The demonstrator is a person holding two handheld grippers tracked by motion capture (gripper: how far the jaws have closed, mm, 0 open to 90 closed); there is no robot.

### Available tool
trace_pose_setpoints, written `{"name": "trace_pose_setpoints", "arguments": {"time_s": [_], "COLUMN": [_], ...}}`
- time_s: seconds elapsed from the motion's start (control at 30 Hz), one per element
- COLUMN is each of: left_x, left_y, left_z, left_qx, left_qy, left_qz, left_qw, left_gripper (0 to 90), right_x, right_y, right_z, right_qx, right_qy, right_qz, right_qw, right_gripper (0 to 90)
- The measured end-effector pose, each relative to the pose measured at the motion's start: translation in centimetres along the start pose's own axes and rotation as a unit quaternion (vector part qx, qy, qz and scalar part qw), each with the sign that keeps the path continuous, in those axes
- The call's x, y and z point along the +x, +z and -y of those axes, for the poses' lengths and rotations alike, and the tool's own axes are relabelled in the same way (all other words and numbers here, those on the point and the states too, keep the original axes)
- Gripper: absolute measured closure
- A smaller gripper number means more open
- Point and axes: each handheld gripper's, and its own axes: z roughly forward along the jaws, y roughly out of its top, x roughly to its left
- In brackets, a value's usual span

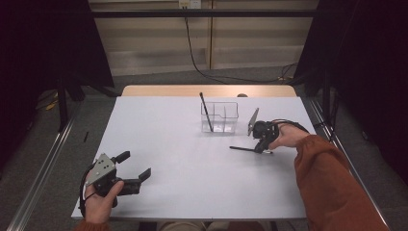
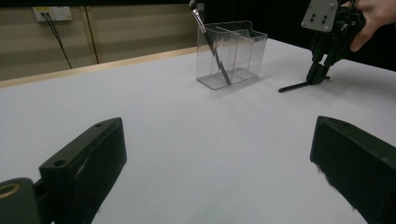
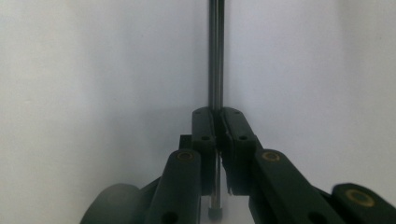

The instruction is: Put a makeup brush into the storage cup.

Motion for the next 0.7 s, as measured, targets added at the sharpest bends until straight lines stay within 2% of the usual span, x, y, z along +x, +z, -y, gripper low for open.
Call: {"name": "trace_pose_setpoints", "arguments": {"time_s": [0.1, 0.2, 0.27, 0.37, 0.4, 0.7], "left_x": [0.05, 0.09, 0.12, 0.15, 0.15, 0.15], "left_y": [-0.02, -0.02, -0.02, -0.04, -0.04, -0.08], "left_z": [0.01, 0.00, 0.02, 0.02, 0.02, 0.00], "left_qx": [0.001, 0.001, 0.001, 0.001, 0.001, 0.001], "left_qy": [-0.001, 0.000, -0.001, -0.002, -0.002, -0.001], "left_qz": [-0.001, -0.001, -0.001, -0.002, -0.001, -0.002], "left_qw": [1.0000, 1.0000, 1.0000, 1.0000, 1.0000, 1.0000], "left_gripper": [3.7, 3.7, 3.7, 3.7, 3.7, 3.7], "right_x": [-0.02, -0.11, -0.06, -0.09, -0.07, 0.29], "right_y": [0.00, -0.07, -0.07, -0.09, -0.13, -0.69], "right_z": [-0.02, -0.03, -0.04, 0.13, 0.24, 0.61], "right_qx": [-0.001, 0.004, 0.003, -0.006, -0.008, -0.049], "right_qy": [0.002, 0.026, 0.029, 0.027, 0.034, 0.050], "right_qz": [0.001, -0.004, -0.002, 0.001, -0.002, -0.001], "right_qw": [1.0000, 0.9996, 0.9996, 0.9996, 0.9994, 0.9975], "right_gripper": [84.4, 84.4, 84.3, 84.4, 84.4, 84.3]}}
